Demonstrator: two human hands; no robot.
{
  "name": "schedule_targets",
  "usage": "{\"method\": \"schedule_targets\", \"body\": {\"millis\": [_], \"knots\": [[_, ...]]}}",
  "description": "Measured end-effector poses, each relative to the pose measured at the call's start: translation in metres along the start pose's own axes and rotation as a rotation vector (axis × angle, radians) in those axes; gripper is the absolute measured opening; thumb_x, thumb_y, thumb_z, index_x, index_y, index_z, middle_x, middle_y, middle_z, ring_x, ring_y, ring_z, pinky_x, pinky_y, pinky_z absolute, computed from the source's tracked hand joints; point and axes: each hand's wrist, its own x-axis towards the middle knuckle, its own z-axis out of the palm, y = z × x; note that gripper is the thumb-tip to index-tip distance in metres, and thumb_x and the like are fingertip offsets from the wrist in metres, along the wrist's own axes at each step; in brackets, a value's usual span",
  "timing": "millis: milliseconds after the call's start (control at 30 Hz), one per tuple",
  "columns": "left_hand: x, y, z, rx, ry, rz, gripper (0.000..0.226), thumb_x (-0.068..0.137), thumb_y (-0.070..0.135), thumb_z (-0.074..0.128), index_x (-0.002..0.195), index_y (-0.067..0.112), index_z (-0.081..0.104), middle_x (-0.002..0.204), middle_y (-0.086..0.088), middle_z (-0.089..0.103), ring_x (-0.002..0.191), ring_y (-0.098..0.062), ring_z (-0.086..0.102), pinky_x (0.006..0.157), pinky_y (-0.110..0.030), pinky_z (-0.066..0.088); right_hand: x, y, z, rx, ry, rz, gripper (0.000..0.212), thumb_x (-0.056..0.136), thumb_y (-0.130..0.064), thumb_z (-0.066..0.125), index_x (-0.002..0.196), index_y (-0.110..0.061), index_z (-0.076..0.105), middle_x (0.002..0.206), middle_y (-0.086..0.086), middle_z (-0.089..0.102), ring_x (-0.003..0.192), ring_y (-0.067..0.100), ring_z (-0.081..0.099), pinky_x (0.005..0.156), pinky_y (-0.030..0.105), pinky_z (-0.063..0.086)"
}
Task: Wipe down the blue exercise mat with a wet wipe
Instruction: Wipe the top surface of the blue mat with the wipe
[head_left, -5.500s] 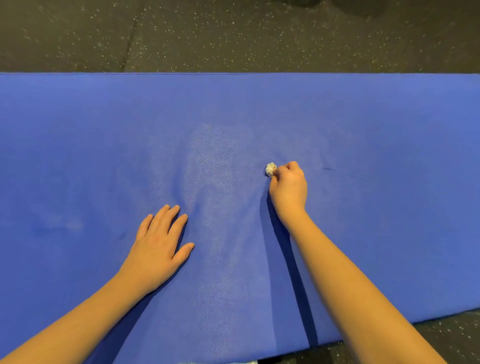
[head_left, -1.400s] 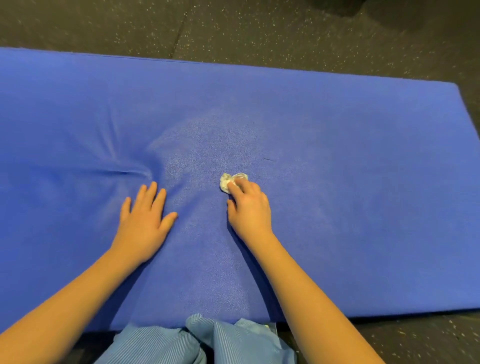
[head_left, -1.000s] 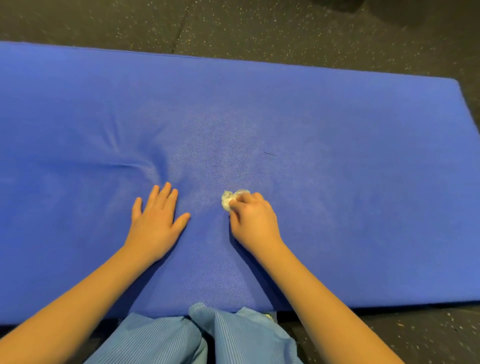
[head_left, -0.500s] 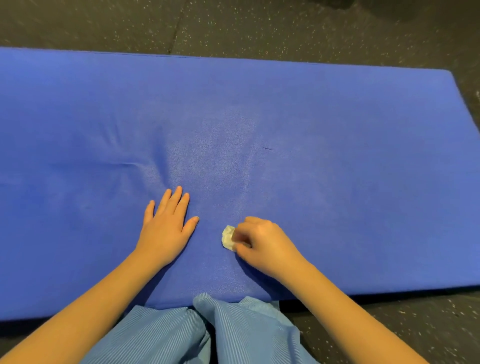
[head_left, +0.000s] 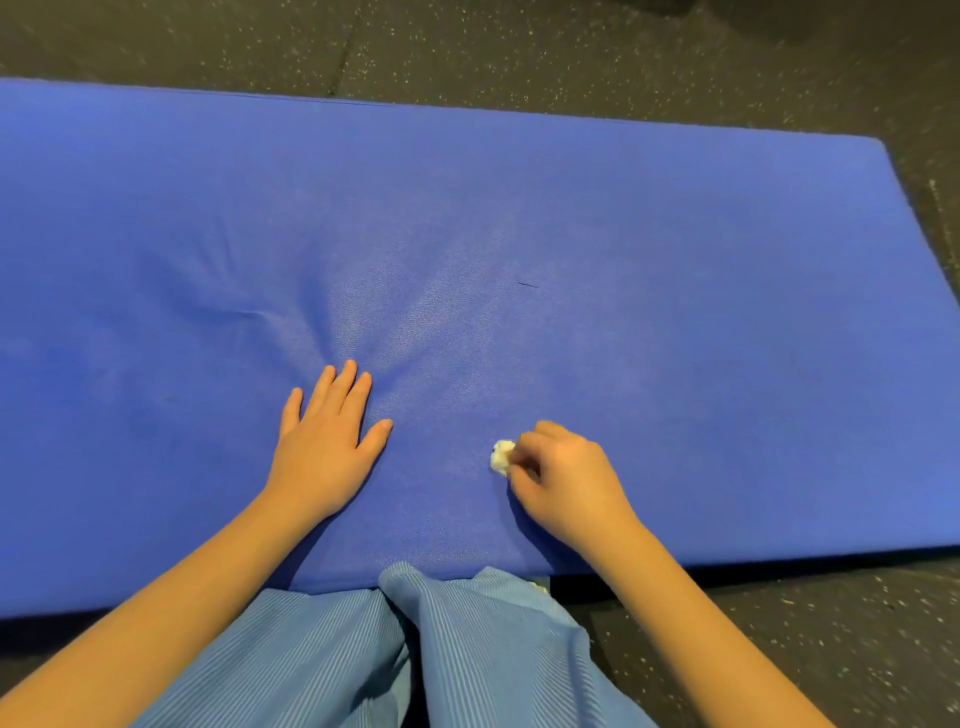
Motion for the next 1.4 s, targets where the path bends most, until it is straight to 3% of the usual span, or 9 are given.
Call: {"method": "schedule_targets", "body": {"millis": [133, 333, 500, 633, 733, 933, 1167, 1300, 1400], "knots": [[0.0, -0.001, -0.001, -0.009, 0.009, 0.005, 0.064, 0.1, 0.051, 0.027, 0.154, 0.018, 0.017, 0.162, 0.002, 0.004, 0.149, -0.015, -0.002, 0.119, -0.042, -0.002, -0.026, -0.007, -0.003, 0.112, -0.251, -0.194, 0.017, 0.084, -0.023, 0.057, 0.083, -0.013, 0.07, 0.075, -0.003, 0.047, 0.068, 0.023, 0.053, 0.058, 0.031, 0.037], [0.0, 0.0, -0.002, -0.021, 0.031, 0.013, 0.063, 0.1, 0.046, 0.035, 0.153, 0.016, 0.02, 0.162, 0.0, 0.008, 0.149, -0.017, 0.0, 0.12, -0.044, 0.0, -0.012, 0.013, 0.005, 0.121, 0.144, 0.002, 0.013, 0.079, -0.019, 0.063, 0.072, -0.011, 0.07, 0.075, 0.004, 0.055, 0.059, 0.024, 0.054, 0.051, 0.025, 0.037], [-0.001, 0.001, -0.002, -0.014, 0.042, 0.018, 0.062, 0.1, 0.045, 0.035, 0.153, 0.016, 0.021, 0.162, 0.0, 0.008, 0.149, -0.017, 0.001, 0.119, -0.044, 0.0, -0.039, 0.002, 0.01, 0.154, -0.017, -0.175, 0.011, 0.081, -0.022, 0.064, 0.083, -0.02, 0.074, 0.084, -0.003, 0.061, 0.074, 0.018, 0.06, 0.058, 0.026, 0.049], [0.0, 0.0, 0.0, 0.006, 0.056, 0.022, 0.062, 0.1, 0.046, 0.035, 0.152, 0.016, 0.023, 0.161, 0.0, 0.01, 0.149, -0.018, 0.003, 0.119, -0.044, 0.001, -0.007, 0.023, 0.011, 0.064, 0.191, -0.067, 0.009, 0.078, -0.014, 0.065, 0.07, -0.012, 0.069, 0.075, 0.003, 0.058, 0.066, 0.029, 0.056, 0.046, 0.034, 0.047], [0.0, -0.001, 0.001, 0.011, 0.059, 0.026, 0.067, 0.097, 0.053, 0.024, 0.152, 0.015, 0.025, 0.161, -0.001, 0.013, 0.149, -0.019, 0.005, 0.119, -0.045, 0.003, 0.02, 0.018, 0.018, 0.089, 0.298, 0.091, 0.009, 0.078, -0.005, 0.065, 0.07, -0.003, 0.069, 0.074, 0.013, 0.058, 0.065, 0.035, 0.057, 0.052, 0.034, 0.044], [0.0, -0.001, 0.001, 0.026, 0.057, 0.023, 0.084, 0.083, 0.063, 0.009, 0.151, 0.016, 0.025, 0.161, -0.001, 0.013, 0.149, -0.018, 0.005, 0.119, -0.045, 0.003, 0.022, 0.007, 0.023, 0.128, 0.097, -0.166, 0.012, 0.085, -0.012, 0.062, 0.085, -0.006, 0.073, 0.084, 0.011, 0.059, 0.074, 0.032, 0.058, 0.06, 0.035, 0.05], [0.0, -0.002, 0.002, 0.017, 0.058, 0.022, 0.09, 0.08, 0.066, 0.005, 0.151, 0.016, 0.026, 0.161, 0.0, 0.013, 0.149, -0.017, 0.005, 0.119, -0.045, 0.004, 0.081, 0.022, 0.017, 0.175, 0.294, 0.198, 0.014, 0.09, -0.013, 0.063, 0.09, -0.001, 0.071, 0.087, 0.014, 0.054, 0.068, 0.027, 0.051, 0.062, 0.029, 0.036], [0.004, -0.003, 0.002, 0.014, 0.045, 0.022, 0.091, 0.078, 0.066, 0.007, 0.15, 0.014, 0.03, 0.16, -0.002, 0.016, 0.148, -0.019, 0.007, 0.118, -0.045, 0.003, 0.073, 0.002, 0.02, 0.184, 0.083, -0.086, 0.015, 0.091, -0.012, 0.06, 0.095, -0.002, 0.071, 0.093, 0.013, 0.054, 0.078, 0.026, 0.054, 0.066, 0.033, 0.042], [0.017, -0.001, -0.002, -0.026, 0.032, 0.029, 0.083, 0.083, 0.061, 0.019, 0.148, 0.011, 0.033, 0.16, -0.003, 0.018, 0.148, -0.019, 0.007, 0.119, -0.045, 0.003, 0.097, 0.023, 0.013, 0.143, 0.109, -0.07, 0.016, 0.091, -0.014, 0.062, 0.096, -0.001, 0.07, 0.094, 0.014, 0.054, 0.08, 0.031, 0.056, 0.068, 0.039, 0.048]]}}
